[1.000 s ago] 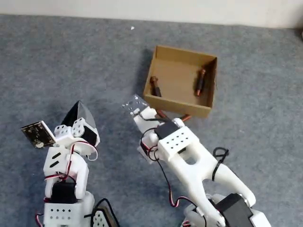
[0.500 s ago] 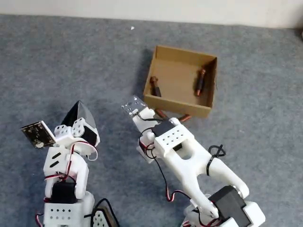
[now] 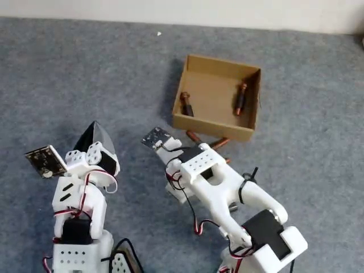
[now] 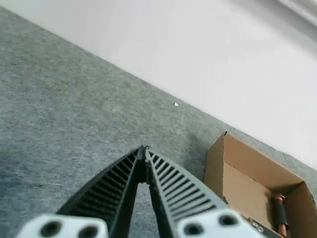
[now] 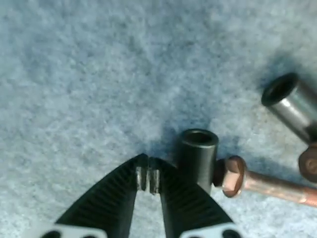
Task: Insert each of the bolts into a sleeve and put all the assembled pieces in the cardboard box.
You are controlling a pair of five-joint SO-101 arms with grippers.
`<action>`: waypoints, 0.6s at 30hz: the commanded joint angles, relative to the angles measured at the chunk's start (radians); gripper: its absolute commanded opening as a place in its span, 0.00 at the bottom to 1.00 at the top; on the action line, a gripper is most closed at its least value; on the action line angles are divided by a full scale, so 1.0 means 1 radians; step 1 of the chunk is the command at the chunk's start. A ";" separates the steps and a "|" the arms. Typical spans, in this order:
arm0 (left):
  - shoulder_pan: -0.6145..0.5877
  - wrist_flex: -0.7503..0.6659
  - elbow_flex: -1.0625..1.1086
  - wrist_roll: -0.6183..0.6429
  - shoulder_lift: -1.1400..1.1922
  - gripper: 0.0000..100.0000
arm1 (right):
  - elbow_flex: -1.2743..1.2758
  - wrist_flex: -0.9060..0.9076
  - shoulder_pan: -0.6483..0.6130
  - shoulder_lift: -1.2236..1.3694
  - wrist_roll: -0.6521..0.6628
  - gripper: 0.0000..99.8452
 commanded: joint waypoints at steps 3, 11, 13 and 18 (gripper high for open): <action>-0.010 -0.025 0.018 -0.009 -0.015 0.01 | 0.001 0.010 -0.008 0.008 0.014 0.01; -0.010 -0.025 0.018 -0.009 -0.015 0.01 | 0.008 0.108 0.087 -0.346 0.002 0.01; -0.008 -0.025 0.019 -0.009 -0.015 0.01 | 0.019 0.108 0.128 -0.452 -0.046 0.01; -0.008 -0.025 0.019 -0.009 -0.015 0.01 | 0.096 0.107 0.186 -0.657 -0.075 0.01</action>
